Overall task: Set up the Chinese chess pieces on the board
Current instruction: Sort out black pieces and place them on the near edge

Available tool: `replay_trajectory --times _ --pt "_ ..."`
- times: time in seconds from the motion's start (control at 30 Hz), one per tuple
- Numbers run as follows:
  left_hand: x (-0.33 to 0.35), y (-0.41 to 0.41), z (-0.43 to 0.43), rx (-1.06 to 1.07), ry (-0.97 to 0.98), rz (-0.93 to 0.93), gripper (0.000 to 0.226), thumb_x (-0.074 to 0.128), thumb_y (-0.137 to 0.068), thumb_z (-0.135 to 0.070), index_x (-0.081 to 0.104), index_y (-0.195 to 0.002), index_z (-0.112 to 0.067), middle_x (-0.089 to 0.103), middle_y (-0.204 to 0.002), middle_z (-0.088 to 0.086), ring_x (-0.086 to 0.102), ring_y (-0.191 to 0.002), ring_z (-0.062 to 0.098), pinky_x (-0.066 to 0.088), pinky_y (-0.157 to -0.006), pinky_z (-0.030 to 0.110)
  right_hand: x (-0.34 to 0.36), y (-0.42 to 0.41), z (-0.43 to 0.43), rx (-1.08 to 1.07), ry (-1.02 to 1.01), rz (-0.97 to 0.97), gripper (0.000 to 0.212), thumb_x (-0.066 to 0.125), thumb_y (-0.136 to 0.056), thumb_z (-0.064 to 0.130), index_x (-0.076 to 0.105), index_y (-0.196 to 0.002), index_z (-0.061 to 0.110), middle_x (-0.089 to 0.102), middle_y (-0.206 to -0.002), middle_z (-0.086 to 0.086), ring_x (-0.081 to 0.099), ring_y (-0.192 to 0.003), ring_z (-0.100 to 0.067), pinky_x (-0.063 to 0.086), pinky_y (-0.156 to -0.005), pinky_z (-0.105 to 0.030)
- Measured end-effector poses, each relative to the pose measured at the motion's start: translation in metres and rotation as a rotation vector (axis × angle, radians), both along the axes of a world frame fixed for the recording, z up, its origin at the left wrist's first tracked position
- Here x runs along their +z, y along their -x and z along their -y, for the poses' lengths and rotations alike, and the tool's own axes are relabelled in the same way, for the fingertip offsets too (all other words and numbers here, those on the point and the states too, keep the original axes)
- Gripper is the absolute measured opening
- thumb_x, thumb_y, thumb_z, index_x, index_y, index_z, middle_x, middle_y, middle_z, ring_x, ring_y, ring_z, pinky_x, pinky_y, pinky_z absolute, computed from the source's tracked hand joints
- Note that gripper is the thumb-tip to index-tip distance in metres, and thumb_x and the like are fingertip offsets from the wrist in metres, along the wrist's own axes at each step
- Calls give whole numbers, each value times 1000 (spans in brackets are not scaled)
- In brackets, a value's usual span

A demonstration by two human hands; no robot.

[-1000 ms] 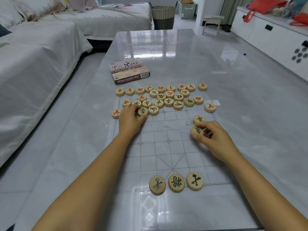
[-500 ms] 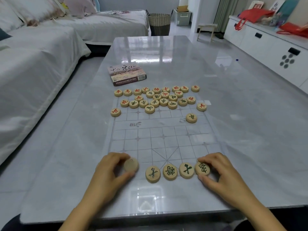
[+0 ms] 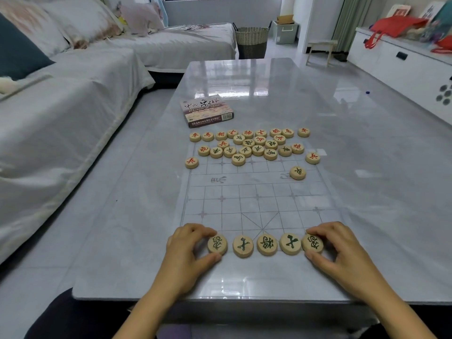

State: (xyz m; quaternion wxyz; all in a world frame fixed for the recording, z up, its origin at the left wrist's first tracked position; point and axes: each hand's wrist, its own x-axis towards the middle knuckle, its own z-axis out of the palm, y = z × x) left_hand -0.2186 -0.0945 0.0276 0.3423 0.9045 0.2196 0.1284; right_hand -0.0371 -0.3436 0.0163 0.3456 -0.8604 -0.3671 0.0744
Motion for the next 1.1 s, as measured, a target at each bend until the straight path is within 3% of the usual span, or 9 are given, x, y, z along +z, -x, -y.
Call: replay_trajectory --times 0.37,0.87,0.97,1.1 --pt "-4 0 3 6 -52 1 40 75 -73 -32 61 -110 -31 47 -111 -13 39 -110 7 27 -96 21 1 1 0 -3 -7 -3 37 74 -76 22 53 -103 37 47 -102 21 47 -99 -5 38 -82 -15" --pt "-6 -1 -2 -15 -46 -54 53 73 -70 -44 50 -118 -35 46 -115 -17 38 -110 6 31 -97 23 4 -1 -1 -8 43 -37 39 73 -76 28 55 -110 33 45 -104 23 45 -102 -2 37 -85 -16" --pt "-4 -3 -6 -8 14 -11 47 63 -70 -54 51 -112 -38 51 -106 -24 45 -103 3 35 -92 23 5 0 -2 -9 51 -48 39 73 -77 30 53 -110 35 45 -105 23 45 -102 -1 37 -84 -14" --pt "-3 -15 -18 79 115 99 26 65 -81 -34 55 -105 -34 58 -101 -16 55 -94 0 43 -75 9 7 -4 0 9 28 -146 37 71 -78 30 52 -109 38 48 -107 22 47 -104 3 37 -82 -8"
